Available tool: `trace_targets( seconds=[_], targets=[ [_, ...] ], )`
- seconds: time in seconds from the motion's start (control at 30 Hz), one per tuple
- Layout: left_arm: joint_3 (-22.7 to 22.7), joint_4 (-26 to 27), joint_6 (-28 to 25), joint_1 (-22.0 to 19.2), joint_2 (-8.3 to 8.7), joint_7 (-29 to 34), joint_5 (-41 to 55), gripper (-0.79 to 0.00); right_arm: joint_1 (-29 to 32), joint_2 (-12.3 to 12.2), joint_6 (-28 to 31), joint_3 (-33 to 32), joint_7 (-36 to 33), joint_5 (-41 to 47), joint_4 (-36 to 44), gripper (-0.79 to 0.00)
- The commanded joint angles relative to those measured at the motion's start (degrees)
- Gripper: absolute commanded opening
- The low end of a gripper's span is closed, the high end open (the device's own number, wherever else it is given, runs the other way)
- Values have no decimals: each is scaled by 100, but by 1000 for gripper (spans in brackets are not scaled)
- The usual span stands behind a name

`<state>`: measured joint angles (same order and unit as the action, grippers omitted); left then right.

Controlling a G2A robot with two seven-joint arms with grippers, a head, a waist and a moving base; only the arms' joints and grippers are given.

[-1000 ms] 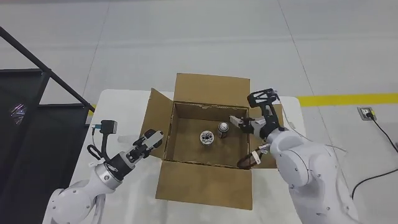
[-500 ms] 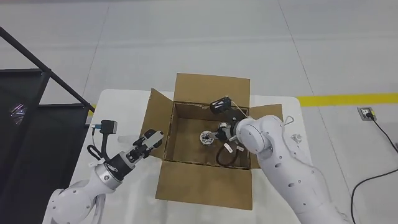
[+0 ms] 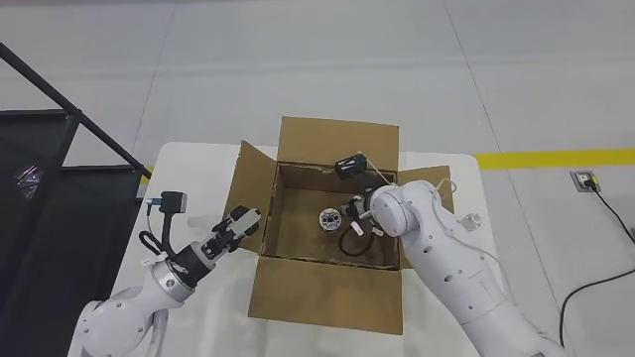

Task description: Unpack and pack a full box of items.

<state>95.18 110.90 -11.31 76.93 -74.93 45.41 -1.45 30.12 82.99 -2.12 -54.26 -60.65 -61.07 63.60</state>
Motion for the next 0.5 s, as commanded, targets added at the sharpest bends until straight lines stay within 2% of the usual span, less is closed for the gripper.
trace_targets(
  seconds=[0.0, 0.03, 0.1, 0.17, 0.23, 0.27, 0.3, 0.33, 0.47],
  targets=[
    [0, 0, 0, 0, 0, 0, 0, 0, -14, 16, -7, 21, 33, 10, -45, -434],
    [0, 0, 0, 0, 0, 0, 0, 0, -17, 20, -1, 25, 44, 18, -57, -489],
    [0, 0, 0, 0, 0, 0, 0, 0, -12, 26, 2, 25, 67, 14, -42, -508],
    [0, 0, 0, 0, 0, 0, 0, 0, 22, 13, -48, 5, 79, -102, 103, -579],
    [0, 0, 0, 0, 0, 0, 0, 0, 130, -25, -13, -67, 3, -194, 417, -610],
    [0, 0, 0, 0, 0, 0, 0, 0, 209, -56, -38, -115, -71, -315, 600, -671],
    [0, 0, 0, 0, 0, 0, 0, 0, 304, -89, -66, -171, -134, -440, 855, -742],
    [0, 0, 0, 0, 0, 0, 0, 0, 429, -125, -100, -240, -213, -560, 1136, -776],
    [0, 0, 0, 0, 0, 0, 0, 0, 1155, -297, -89, -623, -515, -1037, 2777, -785]
  ],
)
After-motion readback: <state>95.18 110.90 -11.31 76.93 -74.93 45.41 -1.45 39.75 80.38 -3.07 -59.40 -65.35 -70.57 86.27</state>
